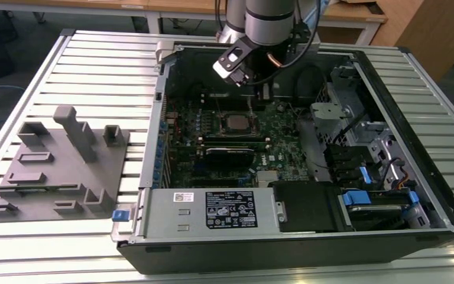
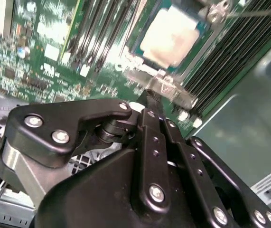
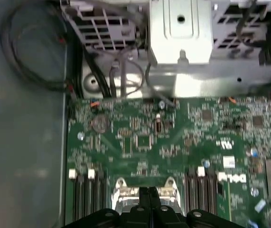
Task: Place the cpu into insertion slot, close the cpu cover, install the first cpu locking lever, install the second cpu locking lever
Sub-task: 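Close the cpu cover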
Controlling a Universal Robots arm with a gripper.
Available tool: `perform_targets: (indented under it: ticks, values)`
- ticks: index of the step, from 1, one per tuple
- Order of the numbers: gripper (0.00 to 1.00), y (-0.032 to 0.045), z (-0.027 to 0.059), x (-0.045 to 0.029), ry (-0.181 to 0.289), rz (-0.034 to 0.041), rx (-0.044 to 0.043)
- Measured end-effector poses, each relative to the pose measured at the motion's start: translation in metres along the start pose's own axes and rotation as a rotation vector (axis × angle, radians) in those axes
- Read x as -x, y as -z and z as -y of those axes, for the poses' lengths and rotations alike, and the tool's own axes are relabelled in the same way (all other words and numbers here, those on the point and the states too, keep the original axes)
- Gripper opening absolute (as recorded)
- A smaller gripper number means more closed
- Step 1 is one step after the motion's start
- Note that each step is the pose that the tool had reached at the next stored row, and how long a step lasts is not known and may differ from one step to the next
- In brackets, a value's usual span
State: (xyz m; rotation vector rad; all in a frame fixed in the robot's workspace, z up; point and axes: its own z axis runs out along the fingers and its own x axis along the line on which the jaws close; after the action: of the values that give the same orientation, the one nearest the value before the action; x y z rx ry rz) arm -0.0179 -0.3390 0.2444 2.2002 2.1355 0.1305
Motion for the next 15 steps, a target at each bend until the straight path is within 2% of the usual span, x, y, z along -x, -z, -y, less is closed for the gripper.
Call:
perform_targets:
  ticks: [3, 10, 11, 13, 15]
  values:
    - [0.11, 0.0008, 0.0078, 0.0001, 0.000, 0.0022, 0.0052]
    - [0.11, 0.0008, 0.0078, 0.0001, 0.000, 0.0026, 0.0053]
    - [0.11, 0.0007, 0.0078, 0.0001, 0.000, 0.0025, 0.0021]
    - [0.11, 0.0003, 0.0079, 0.0001, 0.000, 0.0030, -0.0159]
    - [0.11, -0.0004, 0.0080, 0.0001, 0.000, 0.0039, -0.0450]
